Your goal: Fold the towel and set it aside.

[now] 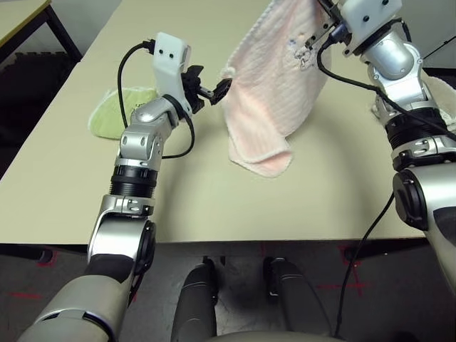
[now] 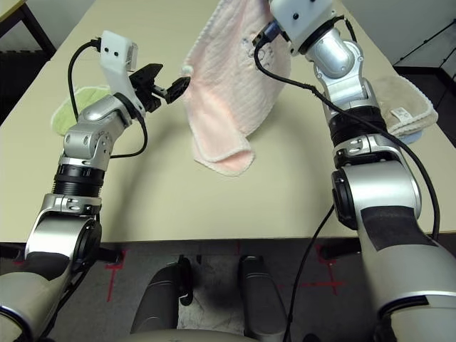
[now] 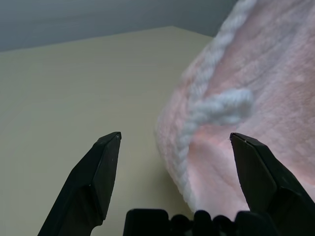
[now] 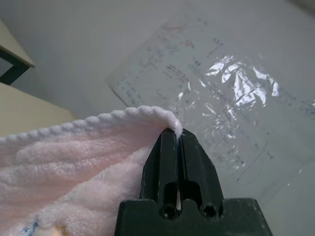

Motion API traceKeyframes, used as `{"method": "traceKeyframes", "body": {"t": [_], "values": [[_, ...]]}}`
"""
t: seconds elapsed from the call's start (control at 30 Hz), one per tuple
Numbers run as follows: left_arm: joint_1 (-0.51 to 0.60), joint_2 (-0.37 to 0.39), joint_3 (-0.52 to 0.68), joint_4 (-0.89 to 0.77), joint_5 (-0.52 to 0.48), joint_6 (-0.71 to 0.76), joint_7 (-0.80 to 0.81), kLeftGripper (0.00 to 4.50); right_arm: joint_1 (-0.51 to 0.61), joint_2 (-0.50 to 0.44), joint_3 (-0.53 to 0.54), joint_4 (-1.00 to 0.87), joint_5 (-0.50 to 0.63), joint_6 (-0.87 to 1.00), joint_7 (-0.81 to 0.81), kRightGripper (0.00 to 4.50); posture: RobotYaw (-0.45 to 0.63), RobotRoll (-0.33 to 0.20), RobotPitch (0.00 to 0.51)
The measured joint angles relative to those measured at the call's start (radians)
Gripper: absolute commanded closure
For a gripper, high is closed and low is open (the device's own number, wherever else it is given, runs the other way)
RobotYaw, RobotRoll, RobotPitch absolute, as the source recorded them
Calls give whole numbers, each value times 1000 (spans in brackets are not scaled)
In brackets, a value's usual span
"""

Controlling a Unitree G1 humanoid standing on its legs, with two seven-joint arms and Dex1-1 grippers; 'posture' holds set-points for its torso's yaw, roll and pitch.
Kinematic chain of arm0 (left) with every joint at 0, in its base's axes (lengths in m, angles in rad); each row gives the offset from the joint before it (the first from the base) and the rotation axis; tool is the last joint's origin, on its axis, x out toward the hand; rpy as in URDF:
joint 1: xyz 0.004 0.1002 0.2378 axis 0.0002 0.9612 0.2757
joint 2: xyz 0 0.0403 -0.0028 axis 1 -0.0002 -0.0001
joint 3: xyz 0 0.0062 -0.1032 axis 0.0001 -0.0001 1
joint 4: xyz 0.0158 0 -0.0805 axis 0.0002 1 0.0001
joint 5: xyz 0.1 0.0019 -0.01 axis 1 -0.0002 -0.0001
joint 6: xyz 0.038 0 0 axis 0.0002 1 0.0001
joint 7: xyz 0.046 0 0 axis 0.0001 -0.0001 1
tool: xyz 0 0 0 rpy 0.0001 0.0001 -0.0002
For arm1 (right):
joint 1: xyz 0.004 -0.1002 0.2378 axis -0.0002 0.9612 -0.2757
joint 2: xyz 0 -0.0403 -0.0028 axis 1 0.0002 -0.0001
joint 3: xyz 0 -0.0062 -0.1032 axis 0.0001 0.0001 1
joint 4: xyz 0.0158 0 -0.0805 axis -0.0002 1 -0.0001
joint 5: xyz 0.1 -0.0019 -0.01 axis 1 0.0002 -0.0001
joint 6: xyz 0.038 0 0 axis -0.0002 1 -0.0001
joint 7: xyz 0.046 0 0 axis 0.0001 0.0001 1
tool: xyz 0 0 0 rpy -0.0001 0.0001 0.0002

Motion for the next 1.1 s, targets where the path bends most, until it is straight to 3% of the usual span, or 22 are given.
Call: {"method": "traceKeyframes", "body": {"t": [0.2,0.6,0.87,1.1], "values": [[28,-14,-5,17,14,-17,0,0,-33,-3,-20,0,2,-4,-5,4481,-171,0,168],[242,17,20,-107,32,43,33,0,-59,-22,-25,6,16,-11,-9,4481,-138,0,172],[242,-93,10,-266,-23,154,49,0,-35,11,-25,1,82,36,70,4481,-142,0,172],[199,-154,-2,-262,-44,206,68,0,4,17,-28,-49,140,167,164,4481,-146,0,174]]}}
